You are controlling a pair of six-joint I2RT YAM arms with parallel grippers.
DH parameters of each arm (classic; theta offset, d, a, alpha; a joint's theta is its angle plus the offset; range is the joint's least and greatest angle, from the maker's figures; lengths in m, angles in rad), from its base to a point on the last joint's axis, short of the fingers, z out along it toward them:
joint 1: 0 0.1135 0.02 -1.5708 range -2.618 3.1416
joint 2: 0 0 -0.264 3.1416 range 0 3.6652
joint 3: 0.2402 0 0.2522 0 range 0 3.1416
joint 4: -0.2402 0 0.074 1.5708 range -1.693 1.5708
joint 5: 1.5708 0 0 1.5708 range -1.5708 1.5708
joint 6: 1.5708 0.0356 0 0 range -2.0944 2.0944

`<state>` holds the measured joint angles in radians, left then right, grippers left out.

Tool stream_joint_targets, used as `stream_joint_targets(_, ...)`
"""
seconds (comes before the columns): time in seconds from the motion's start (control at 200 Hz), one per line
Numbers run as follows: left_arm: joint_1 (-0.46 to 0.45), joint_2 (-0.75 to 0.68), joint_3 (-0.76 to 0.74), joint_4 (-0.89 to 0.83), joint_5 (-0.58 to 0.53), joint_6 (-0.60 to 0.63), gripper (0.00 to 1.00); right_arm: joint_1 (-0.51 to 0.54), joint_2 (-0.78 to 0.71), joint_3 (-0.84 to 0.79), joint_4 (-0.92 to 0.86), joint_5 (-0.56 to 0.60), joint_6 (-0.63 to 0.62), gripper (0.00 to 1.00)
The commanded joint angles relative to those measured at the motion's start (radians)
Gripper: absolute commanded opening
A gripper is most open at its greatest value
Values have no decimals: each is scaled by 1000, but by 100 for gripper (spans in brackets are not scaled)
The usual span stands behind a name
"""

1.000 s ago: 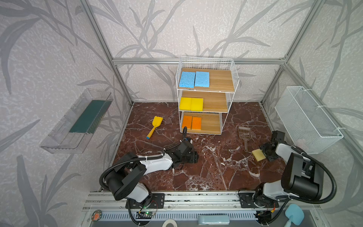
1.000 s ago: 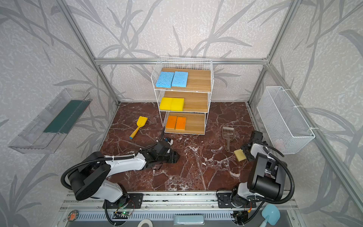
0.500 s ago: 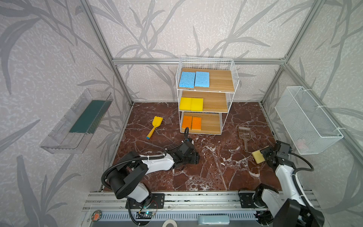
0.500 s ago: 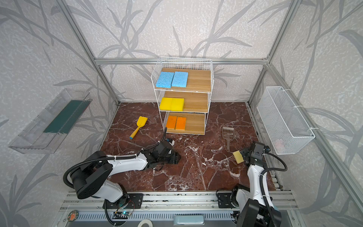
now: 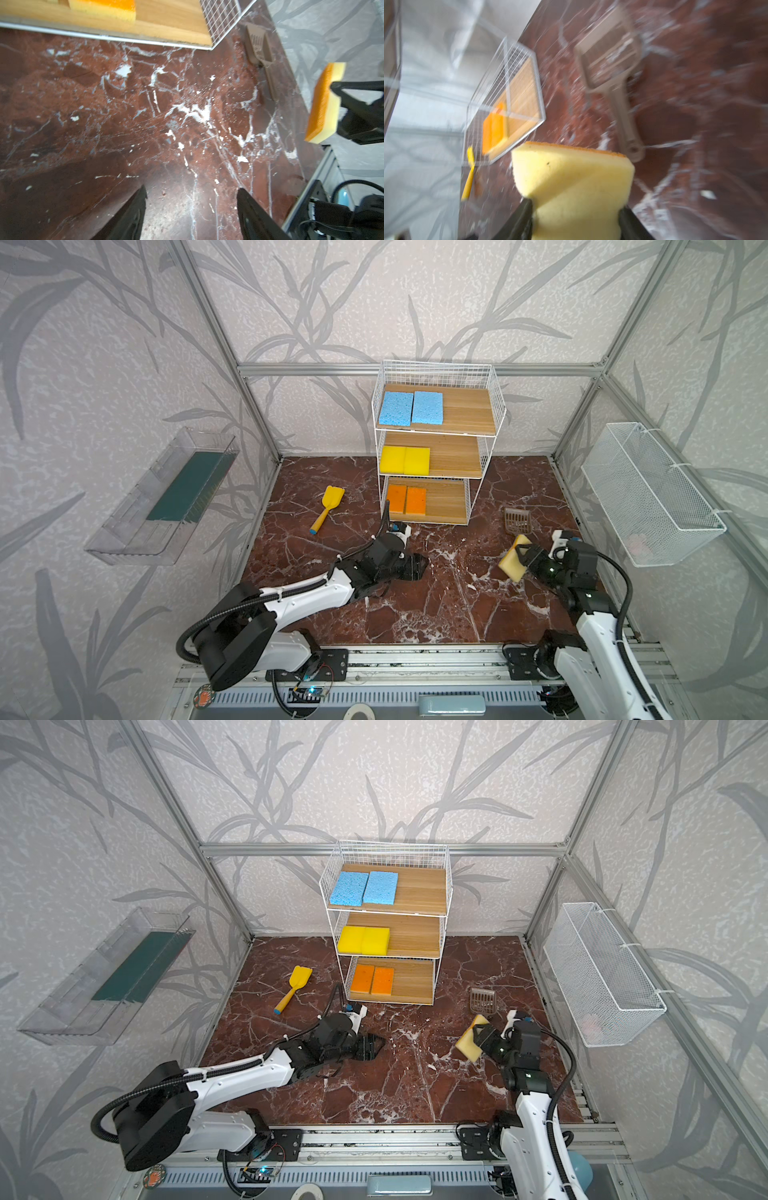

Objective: Place and organize the cleaning sponges onto the shelf
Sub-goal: 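Carry the yellow sponge with the right gripper toward the left gripper, then grasp the yellow sponge with the left gripper while the right gripper holds it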

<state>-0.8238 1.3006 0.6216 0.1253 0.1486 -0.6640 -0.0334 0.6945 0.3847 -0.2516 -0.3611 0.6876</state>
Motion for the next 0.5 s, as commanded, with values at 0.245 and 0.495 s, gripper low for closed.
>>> stream_joint_targets(0.245,-32,-40,53,69,100,33,71,411,291,187,241,116,68,56)
stream_joint_targets(0.495,-66,9,88,77,99,45,71,555,480,299,332,133,79,56)
